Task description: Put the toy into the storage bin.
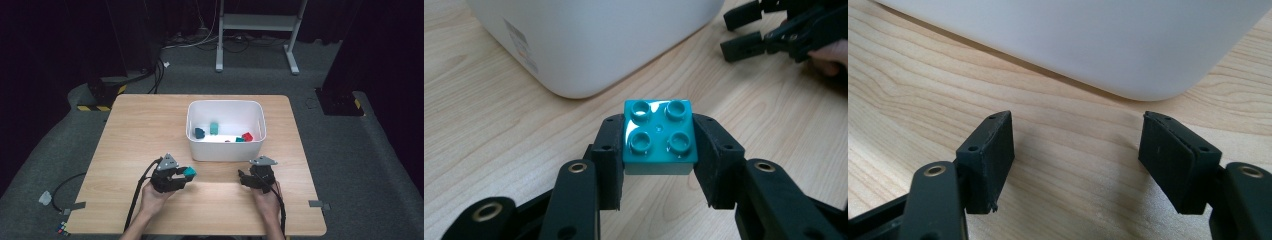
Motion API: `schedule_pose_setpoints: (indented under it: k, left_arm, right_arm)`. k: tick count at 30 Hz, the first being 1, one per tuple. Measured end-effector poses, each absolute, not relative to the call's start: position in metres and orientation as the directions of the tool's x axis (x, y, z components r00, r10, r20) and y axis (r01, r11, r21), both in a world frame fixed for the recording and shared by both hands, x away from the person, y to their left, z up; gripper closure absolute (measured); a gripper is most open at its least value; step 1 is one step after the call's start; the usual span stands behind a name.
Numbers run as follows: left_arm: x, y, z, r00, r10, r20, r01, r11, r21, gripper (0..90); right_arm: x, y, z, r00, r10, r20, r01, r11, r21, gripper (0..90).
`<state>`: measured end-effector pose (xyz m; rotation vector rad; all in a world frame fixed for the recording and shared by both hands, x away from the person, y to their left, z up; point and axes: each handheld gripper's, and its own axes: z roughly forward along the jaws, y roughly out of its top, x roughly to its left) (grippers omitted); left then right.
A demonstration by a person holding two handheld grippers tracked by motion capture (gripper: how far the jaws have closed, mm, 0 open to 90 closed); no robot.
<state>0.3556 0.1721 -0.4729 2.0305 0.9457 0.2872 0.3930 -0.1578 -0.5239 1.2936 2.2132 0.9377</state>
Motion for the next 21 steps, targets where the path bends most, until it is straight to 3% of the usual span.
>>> schedule_pose_setpoints:
  k: [21]
  left_arm:
    - [0.372, 0.171, -0.435, 0.707, 0.693, -0.143, 0.496, -0.341, 0.799, 58.8]
  right_arm:
    - [0.393, -0.158, -0.524, -0.484, 0.875, -0.013, 0.599, 0.343, 0.723, 30.2]
